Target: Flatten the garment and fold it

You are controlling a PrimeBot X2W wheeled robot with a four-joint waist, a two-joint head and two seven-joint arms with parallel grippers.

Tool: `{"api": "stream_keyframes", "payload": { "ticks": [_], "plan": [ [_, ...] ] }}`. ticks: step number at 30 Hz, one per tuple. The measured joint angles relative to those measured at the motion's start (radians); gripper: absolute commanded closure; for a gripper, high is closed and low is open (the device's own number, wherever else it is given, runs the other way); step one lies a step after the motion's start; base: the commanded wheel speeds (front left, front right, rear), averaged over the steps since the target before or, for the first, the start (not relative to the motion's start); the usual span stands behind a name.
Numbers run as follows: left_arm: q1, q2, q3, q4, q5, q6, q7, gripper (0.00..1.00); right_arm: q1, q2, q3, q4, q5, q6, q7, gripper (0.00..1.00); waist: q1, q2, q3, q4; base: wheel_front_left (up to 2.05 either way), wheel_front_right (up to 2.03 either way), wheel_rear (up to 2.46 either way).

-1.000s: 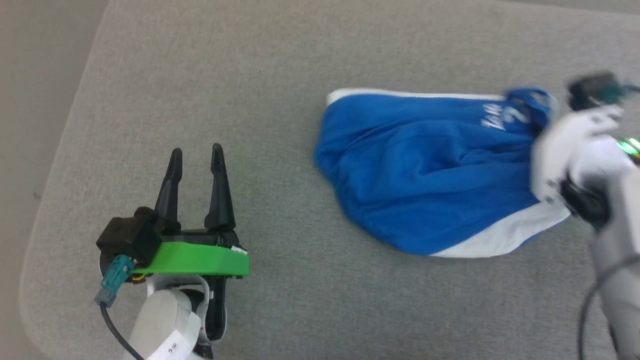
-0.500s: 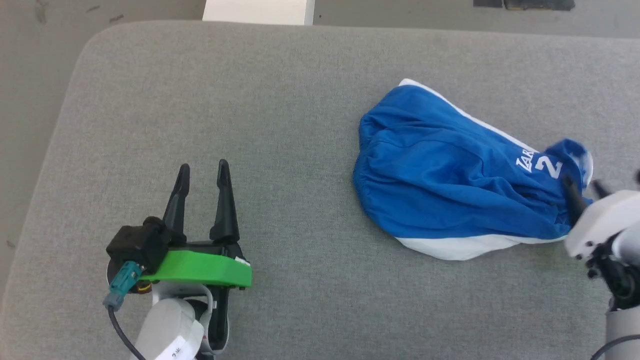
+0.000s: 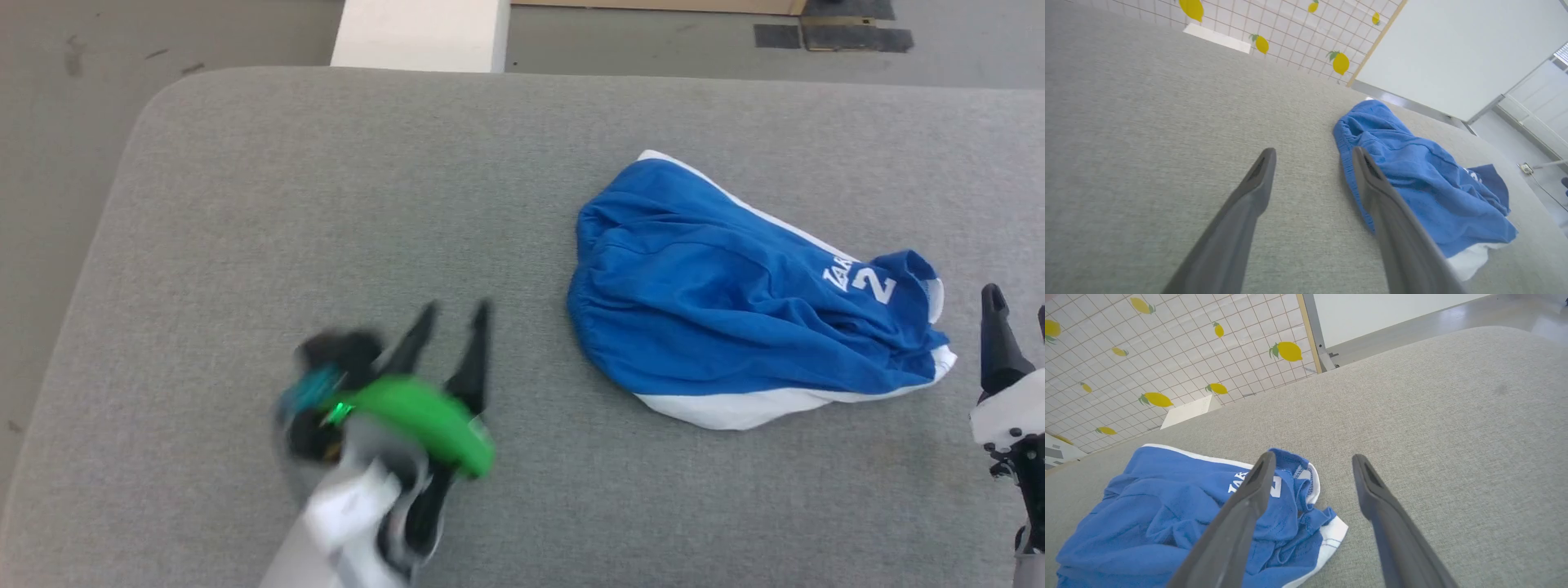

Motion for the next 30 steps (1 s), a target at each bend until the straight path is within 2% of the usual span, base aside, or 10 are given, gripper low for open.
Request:
{"api": "stream_keyframes", "payload": {
  "ticks": [6,10,15,16,17,21,25,30],
  "plan": [
    [-0.224,-0.003,-0.145,0.130,-0.035,0.041,0.306,0.00,0.000,0.001,0.040,-0.002,0.017,0.000,0.000,0.00,0.0000,0.0000,0.008,-0.039,0.00,0.00,0.00],
    [-0.299,-0.003,-0.219,0.217,-0.041,0.054,0.414,0.00,0.000,0.001,0.049,0.005,0.026,0.000,-0.010,0.00,0.0000,0.0000,0.020,-0.074,0.00,0.00,0.00],
    [-0.312,-0.004,-0.276,0.292,-0.054,0.071,0.474,0.00,0.000,0.001,0.035,0.022,0.026,0.000,-0.028,0.00,0.0000,0.0000,0.035,-0.114,0.00,0.00,0.00],
    [-0.313,-0.004,-0.280,0.290,-0.055,0.067,0.460,0.74,0.000,0.001,0.032,0.024,0.026,0.000,-0.032,0.00,0.0000,0.0000,0.038,-0.120,0.00,0.00,0.00],
    [-0.313,-0.004,-0.279,0.284,-0.065,0.065,0.436,1.00,0.001,0.001,0.028,0.025,0.026,0.000,-0.032,0.00,0.0000,0.0000,0.042,-0.124,0.00,0.00,0.00],
    [-0.322,-0.004,-0.274,0.273,-0.095,0.065,0.369,1.00,0.005,0.001,0.016,0.032,0.026,0.000,-0.040,0.00,0.0000,0.0000,0.049,-0.122,0.00,0.00,0.00],
    [-0.364,-0.001,-0.222,0.239,-0.107,0.068,0.294,1.00,0.005,0.001,0.027,0.034,0.026,0.000,-0.040,0.00,0.0000,0.0000,0.042,-0.102,0.00,0.00,0.00],
    [-0.378,0.038,-0.183,0.105,-0.114,0.072,0.260,1.00,0.005,0.001,0.049,0.040,0.024,0.000,-0.039,0.00,0.0000,0.0000,0.017,-0.078,0.00,0.00,0.00]
  ]
}}
